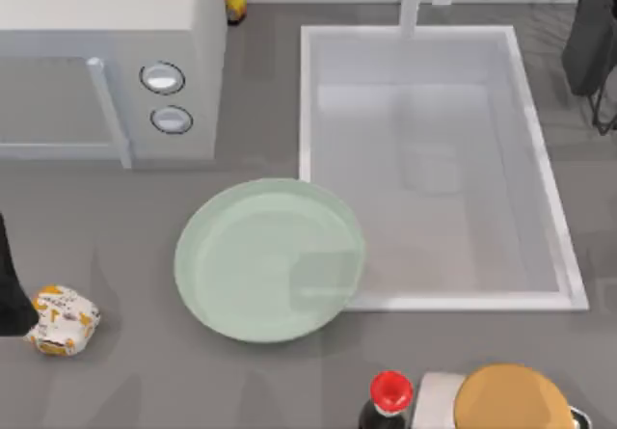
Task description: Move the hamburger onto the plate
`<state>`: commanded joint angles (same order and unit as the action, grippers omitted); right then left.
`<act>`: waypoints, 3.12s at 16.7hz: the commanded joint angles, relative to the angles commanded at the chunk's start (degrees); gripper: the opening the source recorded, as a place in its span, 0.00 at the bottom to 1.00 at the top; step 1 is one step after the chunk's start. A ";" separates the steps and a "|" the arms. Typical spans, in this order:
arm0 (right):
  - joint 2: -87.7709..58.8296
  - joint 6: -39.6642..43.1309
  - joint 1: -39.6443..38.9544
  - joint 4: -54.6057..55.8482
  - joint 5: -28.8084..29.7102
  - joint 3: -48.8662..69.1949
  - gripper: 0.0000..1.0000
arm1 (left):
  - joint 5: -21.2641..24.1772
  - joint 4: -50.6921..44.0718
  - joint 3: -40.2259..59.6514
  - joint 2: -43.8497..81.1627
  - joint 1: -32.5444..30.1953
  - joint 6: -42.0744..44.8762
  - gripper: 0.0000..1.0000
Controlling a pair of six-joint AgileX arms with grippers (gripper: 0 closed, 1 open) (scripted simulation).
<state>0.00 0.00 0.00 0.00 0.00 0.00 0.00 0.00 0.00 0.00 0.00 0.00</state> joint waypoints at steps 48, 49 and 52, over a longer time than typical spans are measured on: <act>0.00 0.00 0.00 0.00 0.00 0.00 1.00 | -0.08 -34.32 46.07 101.50 -7.78 12.30 0.92; 0.00 0.00 0.00 0.00 0.00 0.00 1.00 | -0.08 -34.32 46.07 101.50 -7.78 12.30 0.85; 0.00 0.00 0.00 0.00 0.00 0.00 1.00 | -0.08 -34.32 46.07 101.50 -7.78 12.30 0.62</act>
<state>0.00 0.00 0.00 0.00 0.00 0.00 -0.08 -34.32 46.07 101.50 -7.78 12.30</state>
